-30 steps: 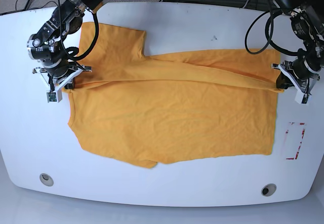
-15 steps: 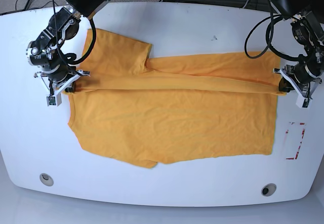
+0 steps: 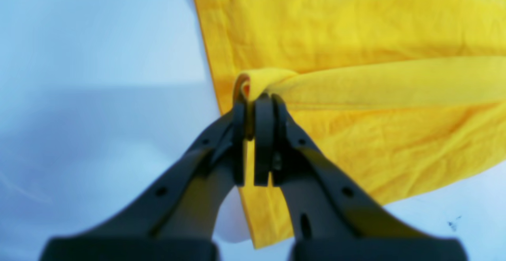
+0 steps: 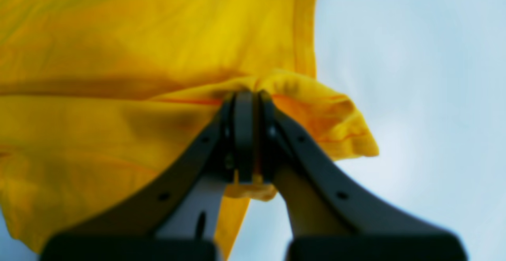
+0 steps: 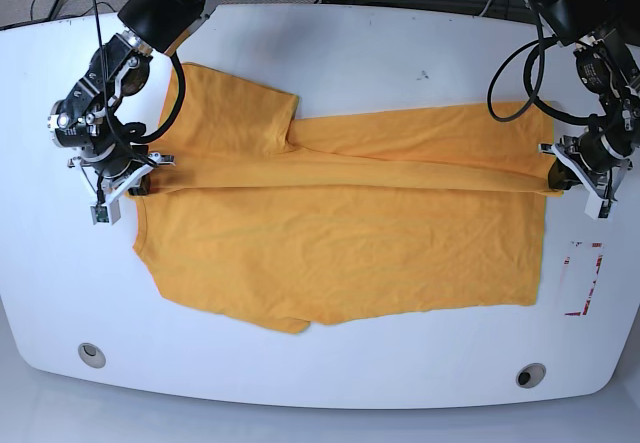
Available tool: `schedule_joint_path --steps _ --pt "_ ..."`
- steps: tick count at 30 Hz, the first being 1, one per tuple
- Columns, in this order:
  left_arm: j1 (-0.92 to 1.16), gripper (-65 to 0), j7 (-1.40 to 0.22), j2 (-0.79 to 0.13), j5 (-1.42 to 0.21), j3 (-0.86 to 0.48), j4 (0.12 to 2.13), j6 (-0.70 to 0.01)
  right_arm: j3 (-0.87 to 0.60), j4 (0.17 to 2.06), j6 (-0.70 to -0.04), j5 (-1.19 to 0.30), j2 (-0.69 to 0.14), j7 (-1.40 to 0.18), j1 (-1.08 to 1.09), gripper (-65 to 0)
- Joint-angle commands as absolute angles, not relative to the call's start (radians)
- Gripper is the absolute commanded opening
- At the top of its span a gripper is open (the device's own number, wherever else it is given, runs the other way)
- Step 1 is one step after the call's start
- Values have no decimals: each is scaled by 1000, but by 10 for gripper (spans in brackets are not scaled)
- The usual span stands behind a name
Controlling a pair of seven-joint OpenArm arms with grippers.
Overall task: Layout the t-shirt on the table in an organized manner, then fold the t-shirt properly
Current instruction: 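Pull the folded edge with both grippers apart to straighten the fold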
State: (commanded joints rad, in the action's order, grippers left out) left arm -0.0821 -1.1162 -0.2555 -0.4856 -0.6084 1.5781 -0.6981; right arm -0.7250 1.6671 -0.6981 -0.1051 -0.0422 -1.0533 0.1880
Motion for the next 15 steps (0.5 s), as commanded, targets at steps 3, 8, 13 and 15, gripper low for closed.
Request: schedule_joint_path --steps 3,8,13,15 --pt "-84 -632 -1116 -260 -486 -601 1578 -698 -725 1664 -698 -104 -51 -1055 197 -547" --pt "-85 -460 -1118 -277 -486 -601 1578 -698 -725 1666 -698 -104 -67 -1055 194 -273" --pt "-85 -322 -1121 -291 -486 -601 1589 -698 -731 1678 -698 -105 -91 -1058 185 -119" --pt "-85 -311 -1121 -300 -487 -601 1589 -698 -731 1709 -698 -113 -93 -1059 160 -111"
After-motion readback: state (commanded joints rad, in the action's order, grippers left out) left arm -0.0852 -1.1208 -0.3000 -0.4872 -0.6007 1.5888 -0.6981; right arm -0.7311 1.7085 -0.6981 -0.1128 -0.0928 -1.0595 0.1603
